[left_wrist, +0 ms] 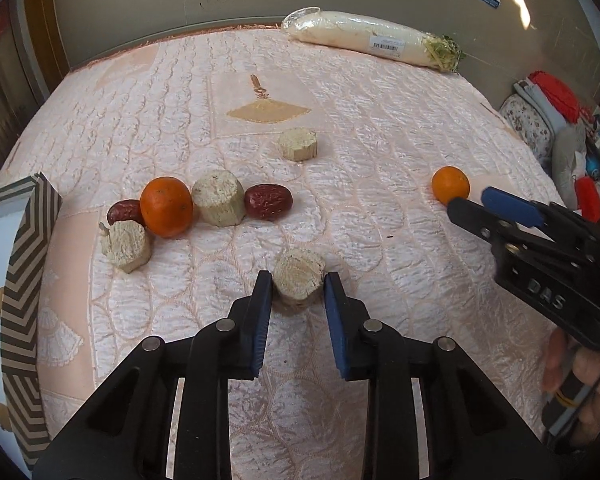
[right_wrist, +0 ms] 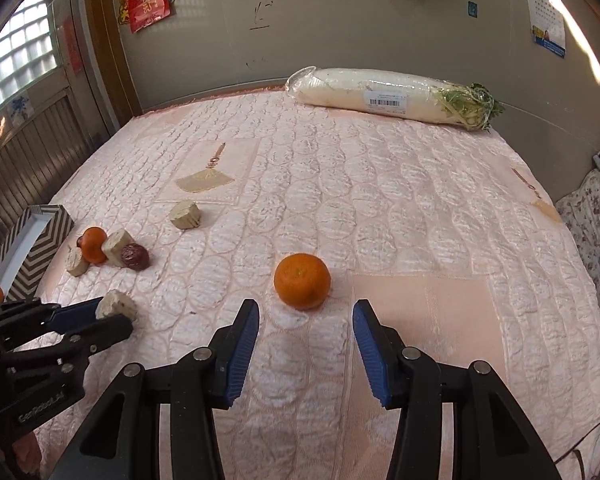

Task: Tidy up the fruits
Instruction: 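Grasp a white cake piece with the left gripper while the right gripper grasps an orange, then carry the cake piece with the left gripper while the right gripper carries the orange over the tray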

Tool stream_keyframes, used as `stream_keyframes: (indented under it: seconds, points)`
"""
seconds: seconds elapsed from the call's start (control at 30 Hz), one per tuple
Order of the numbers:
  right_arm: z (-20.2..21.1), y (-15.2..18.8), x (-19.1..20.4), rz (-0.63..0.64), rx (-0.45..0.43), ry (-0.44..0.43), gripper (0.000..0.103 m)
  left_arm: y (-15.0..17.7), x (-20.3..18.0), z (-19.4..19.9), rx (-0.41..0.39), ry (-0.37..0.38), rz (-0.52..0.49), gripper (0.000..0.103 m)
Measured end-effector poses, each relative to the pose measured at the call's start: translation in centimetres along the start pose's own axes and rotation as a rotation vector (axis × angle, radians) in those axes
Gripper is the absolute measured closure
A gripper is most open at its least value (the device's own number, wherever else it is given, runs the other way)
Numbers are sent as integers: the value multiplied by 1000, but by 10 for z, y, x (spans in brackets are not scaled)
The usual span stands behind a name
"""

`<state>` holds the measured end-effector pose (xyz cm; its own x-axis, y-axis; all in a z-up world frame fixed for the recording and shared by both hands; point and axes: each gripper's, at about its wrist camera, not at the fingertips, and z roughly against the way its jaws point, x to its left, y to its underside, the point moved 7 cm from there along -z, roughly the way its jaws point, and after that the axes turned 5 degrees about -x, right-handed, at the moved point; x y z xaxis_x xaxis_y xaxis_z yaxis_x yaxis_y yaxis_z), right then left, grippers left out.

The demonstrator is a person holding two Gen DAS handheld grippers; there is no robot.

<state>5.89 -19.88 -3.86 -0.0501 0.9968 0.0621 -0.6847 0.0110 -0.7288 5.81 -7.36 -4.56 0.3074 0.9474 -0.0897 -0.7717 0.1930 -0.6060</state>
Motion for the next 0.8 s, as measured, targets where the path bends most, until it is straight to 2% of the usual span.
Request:
stream_keyframes:
  seconds: [0.1,0.2,0.27,0.57,0.8]
  points:
    - [-10,-6,0,7,-4,7,56,1,2,3,0,1,3,77]
    - [-23,-7,-4,-40,19,-16,58,1,7,9,-11,2,9,77]
    - [-22,-8,-4,-44,0,-21,73,1,9,13,-13,0,16,77]
    - [4,-2,13,-65,-39,-71,73,10,23,33,-31,-38,50,77]
    - [29,8,57,-37,-64,-146,73,19,42,52,-45,-94,71,77]
